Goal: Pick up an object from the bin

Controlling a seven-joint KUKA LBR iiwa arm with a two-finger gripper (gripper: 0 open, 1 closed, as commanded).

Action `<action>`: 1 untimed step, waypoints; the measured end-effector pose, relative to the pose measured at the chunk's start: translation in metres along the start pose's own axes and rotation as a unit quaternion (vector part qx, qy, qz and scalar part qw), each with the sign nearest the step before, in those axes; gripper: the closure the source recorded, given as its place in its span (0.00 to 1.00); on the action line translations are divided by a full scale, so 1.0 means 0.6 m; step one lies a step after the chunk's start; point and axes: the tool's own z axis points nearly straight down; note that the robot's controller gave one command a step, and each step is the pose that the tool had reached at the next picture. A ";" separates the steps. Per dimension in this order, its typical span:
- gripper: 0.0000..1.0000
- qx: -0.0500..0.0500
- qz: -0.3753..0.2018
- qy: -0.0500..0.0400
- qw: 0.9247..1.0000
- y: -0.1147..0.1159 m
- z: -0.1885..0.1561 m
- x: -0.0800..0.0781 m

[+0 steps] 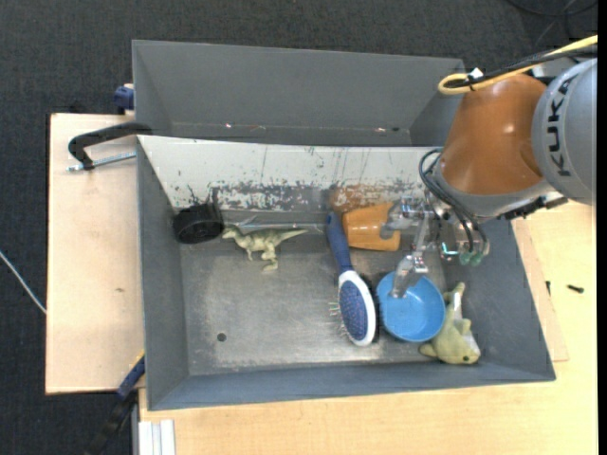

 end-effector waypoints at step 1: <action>0.00 0.001 -0.061 -0.005 0.998 -0.046 0.129 0.073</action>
Offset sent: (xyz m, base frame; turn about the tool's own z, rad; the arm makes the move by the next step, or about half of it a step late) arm -0.0452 -0.0264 -0.0776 -0.1253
